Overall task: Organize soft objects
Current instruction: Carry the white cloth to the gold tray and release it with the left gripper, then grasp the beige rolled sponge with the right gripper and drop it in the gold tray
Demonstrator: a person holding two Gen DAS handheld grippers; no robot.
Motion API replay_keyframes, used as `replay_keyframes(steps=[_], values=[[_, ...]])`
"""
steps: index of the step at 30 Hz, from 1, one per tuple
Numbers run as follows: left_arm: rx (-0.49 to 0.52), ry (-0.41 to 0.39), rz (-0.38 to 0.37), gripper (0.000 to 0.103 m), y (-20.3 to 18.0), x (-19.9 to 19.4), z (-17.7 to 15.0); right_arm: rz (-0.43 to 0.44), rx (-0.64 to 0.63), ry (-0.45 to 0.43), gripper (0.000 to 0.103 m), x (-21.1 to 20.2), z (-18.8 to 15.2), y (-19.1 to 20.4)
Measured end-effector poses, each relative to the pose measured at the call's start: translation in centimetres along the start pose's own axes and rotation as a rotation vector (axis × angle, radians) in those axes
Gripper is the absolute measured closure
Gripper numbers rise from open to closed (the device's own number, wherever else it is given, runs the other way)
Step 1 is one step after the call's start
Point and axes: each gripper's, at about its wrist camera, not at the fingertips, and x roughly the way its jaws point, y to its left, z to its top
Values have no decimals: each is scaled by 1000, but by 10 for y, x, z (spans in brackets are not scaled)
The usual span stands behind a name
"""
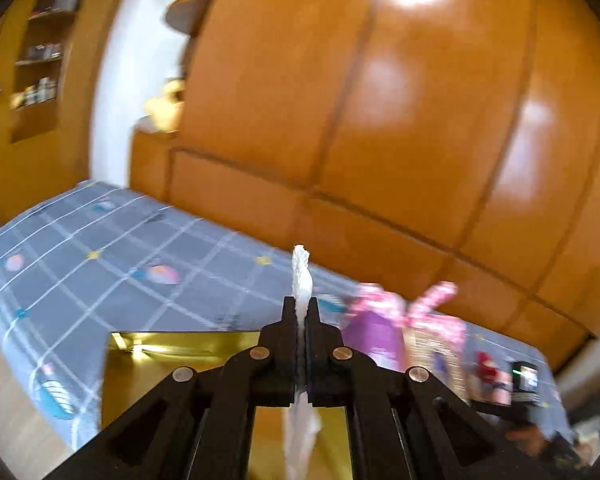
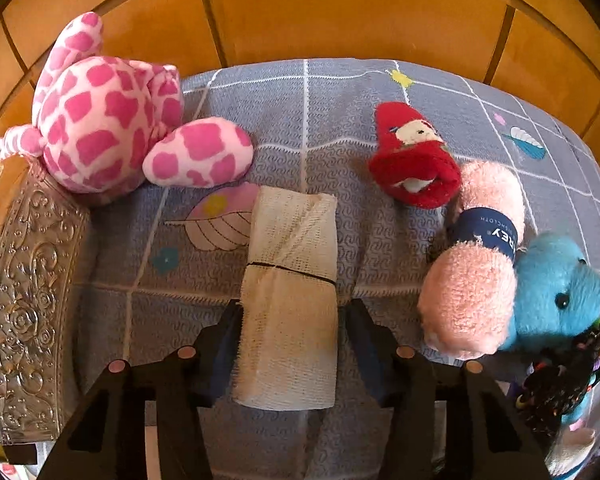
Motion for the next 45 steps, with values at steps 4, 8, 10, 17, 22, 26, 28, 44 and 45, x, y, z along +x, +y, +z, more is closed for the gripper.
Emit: replay_keyframes(steps=[4, 8, 10, 17, 22, 26, 28, 44, 45], values=[[-32, 28, 112, 99, 34, 26, -2, -1, -11, 13, 50, 2, 1, 2], [-53, 109, 169, 58, 56, 61, -17, -4, -30, 11, 50, 5, 3, 6], [-63, 154, 195, 39, 63, 72, -27, -8, -41, 0, 50, 5, 2, 7], [-145, 157, 213, 35, 70, 54, -55, -13, -55, -32, 51, -2, -5, 5], [-106, 165, 244, 28, 60, 26, -72, -21, -49, -60, 59, -5, -11, 8], [-58, 196, 275, 22, 40, 11, -95, -38, -55, -74, 61, -4, -11, 12], [-54, 215, 280, 18, 30, 6, -105, -41, -55, -75, 61, -5, -12, 13], [102, 223, 311, 1, -30, -7, -138, 32, -12, -132, 63, -44, -18, 11], [105, 226, 309, 1, -31, -6, -139, 40, -16, -143, 63, -50, -18, 12]])
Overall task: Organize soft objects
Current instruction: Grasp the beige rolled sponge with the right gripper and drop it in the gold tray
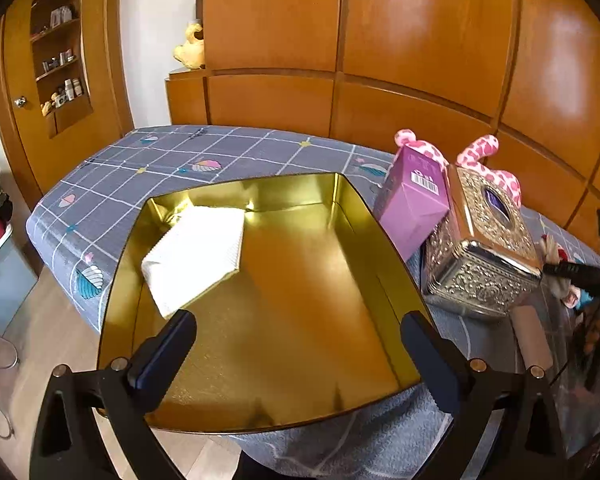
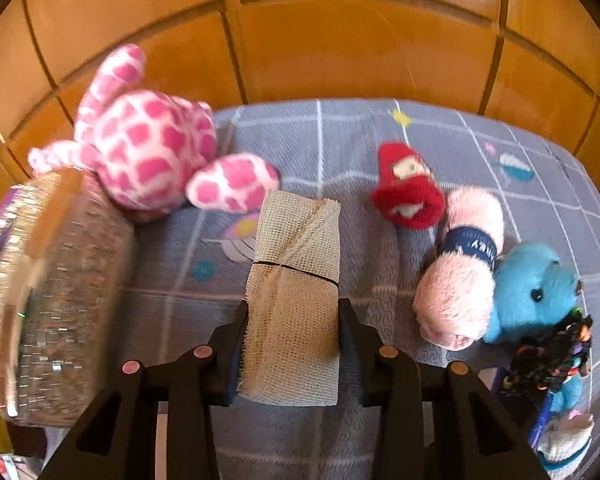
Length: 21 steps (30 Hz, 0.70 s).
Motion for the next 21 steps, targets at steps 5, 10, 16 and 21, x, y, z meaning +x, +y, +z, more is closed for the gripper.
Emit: replay_keyframes(steps=[5, 10, 16, 21], values=[[21, 13, -9, 0, -6, 1, -3, 42, -7, -50, 63, -26, 6, 8], [31, 17, -17, 0, -10, 1, -6, 108, -30, -107, 63, -55, 14, 25], [32, 33, -30, 0, -8, 3, -4, 229, -94, -169, 63, -91, 21, 62], [36, 35, -13, 0, 7, 4, -2, 354, -221, -199, 63, -120, 21, 115]])
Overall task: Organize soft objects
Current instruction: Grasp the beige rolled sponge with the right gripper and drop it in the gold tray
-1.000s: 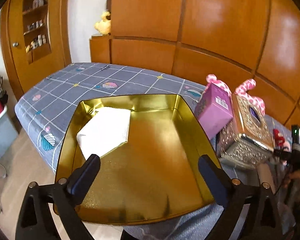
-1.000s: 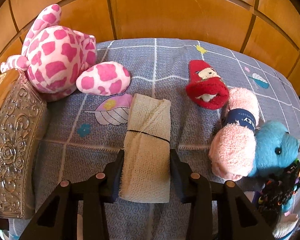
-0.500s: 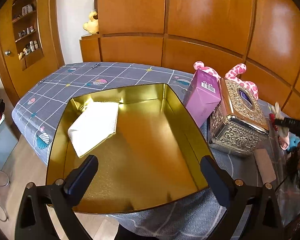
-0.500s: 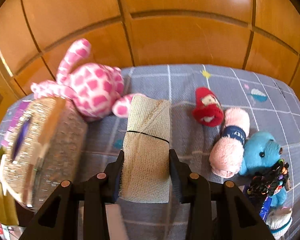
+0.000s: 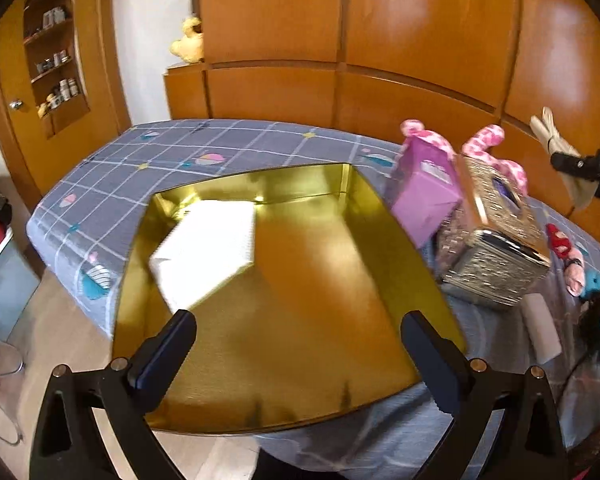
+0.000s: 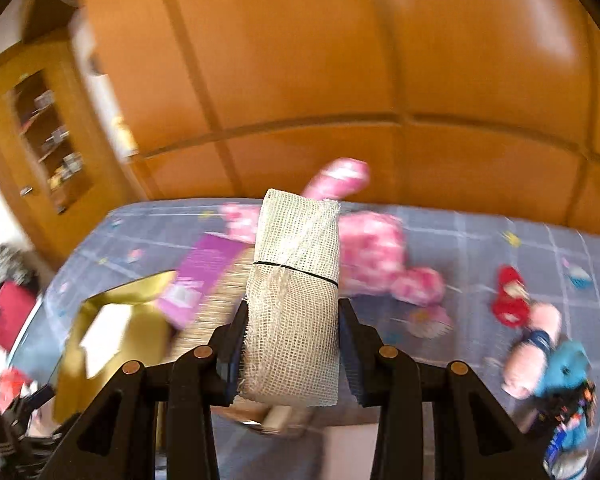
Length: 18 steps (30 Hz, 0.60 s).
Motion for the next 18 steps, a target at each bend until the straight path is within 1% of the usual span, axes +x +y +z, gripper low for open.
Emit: replay_keyframes(steps=[3, 6, 10, 14, 18], values=[[-34, 1, 20, 0, 17, 2, 1, 72, -62, 10, 63, 3, 4, 39], [-93, -5, 39, 0, 35, 3, 4, 130, -102, 47, 63, 18, 5, 69], [-148, -20, 61, 0, 57, 3, 8, 172, -140, 109, 63, 46, 1, 105], [-196, -12, 71, 0, 71, 8, 7, 216, -165, 178, 63, 73, -8, 135], [-222, -6, 86, 0, 80, 12, 5, 224, -196, 231, 63, 99, -20, 158]])
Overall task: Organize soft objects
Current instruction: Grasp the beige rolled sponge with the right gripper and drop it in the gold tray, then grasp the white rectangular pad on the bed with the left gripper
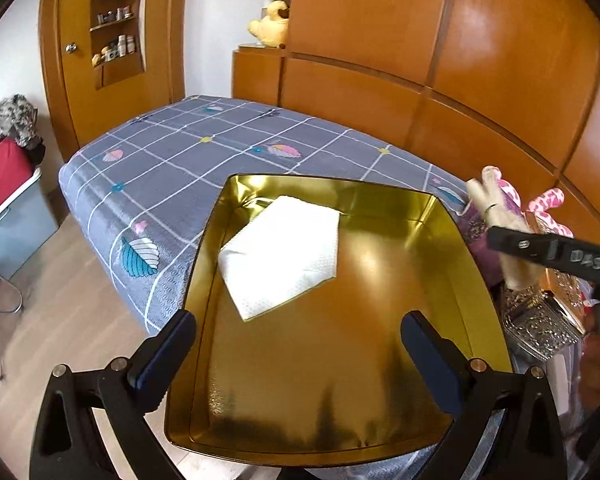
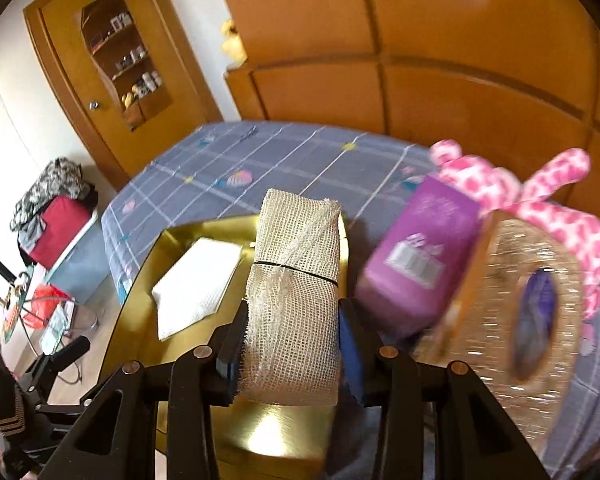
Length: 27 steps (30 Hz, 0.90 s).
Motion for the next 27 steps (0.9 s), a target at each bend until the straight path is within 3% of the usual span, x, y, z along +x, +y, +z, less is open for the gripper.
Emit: replay_keyframes(steps=[8, 12, 27], values=[[-18, 7, 9, 0, 5, 6, -1, -30, 3, 65, 57, 56, 7, 11], [-12, 3, 2, 0, 5, 6, -2, -33, 15, 68, 46, 60, 1, 10], [104, -26, -56, 1, -30, -8, -11, -120, -55, -166, 44, -48, -48, 7]])
